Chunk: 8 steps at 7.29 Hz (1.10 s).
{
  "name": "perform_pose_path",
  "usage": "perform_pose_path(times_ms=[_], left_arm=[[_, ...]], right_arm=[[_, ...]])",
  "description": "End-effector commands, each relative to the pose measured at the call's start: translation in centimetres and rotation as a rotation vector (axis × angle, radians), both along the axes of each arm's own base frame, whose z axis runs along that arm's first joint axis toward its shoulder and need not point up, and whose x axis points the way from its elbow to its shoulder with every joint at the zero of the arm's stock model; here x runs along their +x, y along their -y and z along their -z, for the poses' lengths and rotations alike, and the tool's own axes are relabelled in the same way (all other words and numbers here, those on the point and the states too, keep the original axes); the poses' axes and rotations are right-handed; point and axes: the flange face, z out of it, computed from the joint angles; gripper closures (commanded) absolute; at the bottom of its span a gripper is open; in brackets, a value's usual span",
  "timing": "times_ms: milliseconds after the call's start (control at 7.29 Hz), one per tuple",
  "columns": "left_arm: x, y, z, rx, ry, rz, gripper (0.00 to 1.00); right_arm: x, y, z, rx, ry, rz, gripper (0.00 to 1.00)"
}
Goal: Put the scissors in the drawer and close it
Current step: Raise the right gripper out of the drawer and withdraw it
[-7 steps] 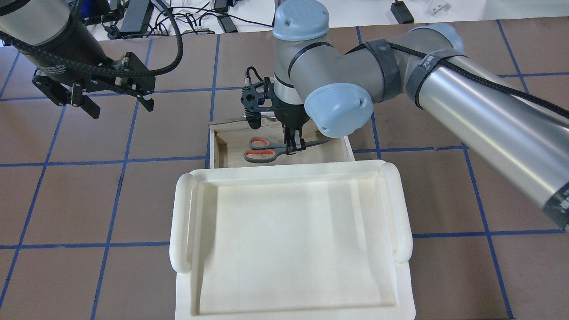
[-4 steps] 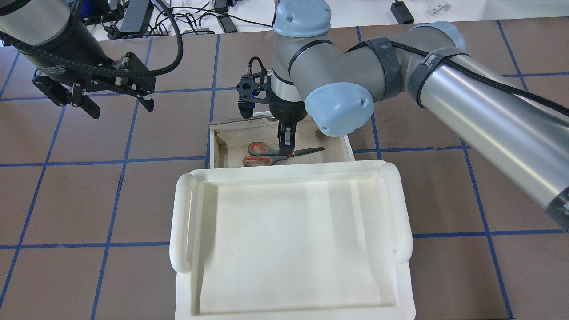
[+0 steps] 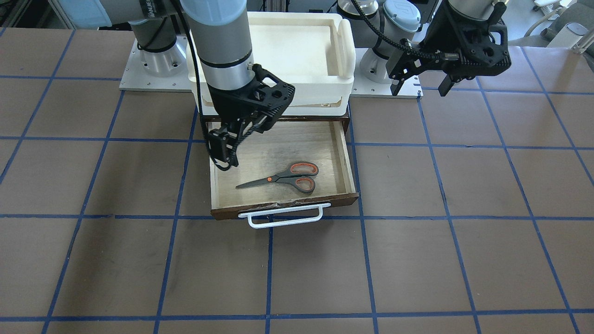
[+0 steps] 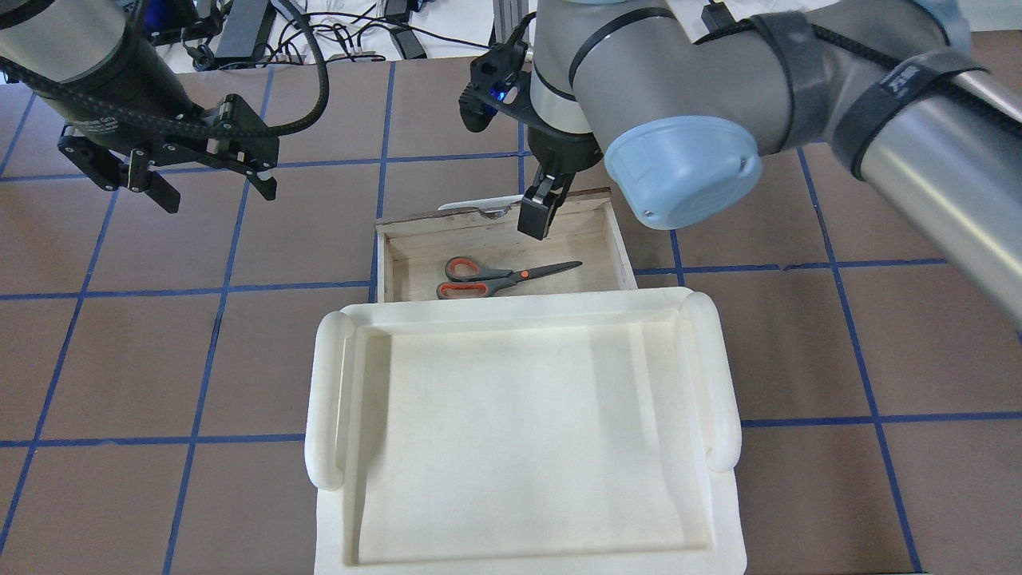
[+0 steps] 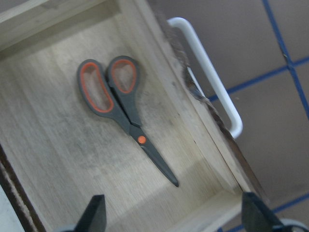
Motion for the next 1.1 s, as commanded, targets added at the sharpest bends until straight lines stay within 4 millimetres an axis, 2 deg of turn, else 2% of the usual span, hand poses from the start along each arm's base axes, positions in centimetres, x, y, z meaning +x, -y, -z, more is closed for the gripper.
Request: perform_pose_path(times_ms=[0,274,411,549,686,960], left_arm=[[0.0,0.5,0.3,-0.005,0.000,0.004,0.00],[-0.4,2.2,2.1,-0.012,-0.010,0.031,0.00],[-0.4,3.2,2.5,-0.032,-0.010,0.033,0.00],[-0.1,4.0,3.6,-0.011,-0.002,0.015,0.00],[-0.1,5.2,5.6,0.028,-0.008,0.007,0.00],[0.1,7.8,11.0,0.107,-0.016,0.050,0.00]], right_arm=[[-7.6,2.1,-2.0,0.006,0.037,0.436,0.00],[-14.1,3.6,-2.4,0.015,0.029,0.622,0.00],[-16.6,3.3,-4.1,-0.012,0.048,0.674,0.00],[-17.9,2.6,-5.0,-0.009,0.050,0.702,0.00],[-18.2,1.4,-7.1,-0.068,0.038,0.706,0.00],[-17.7,0.0,-5.2,0.002,0.030,0.718,0.00]])
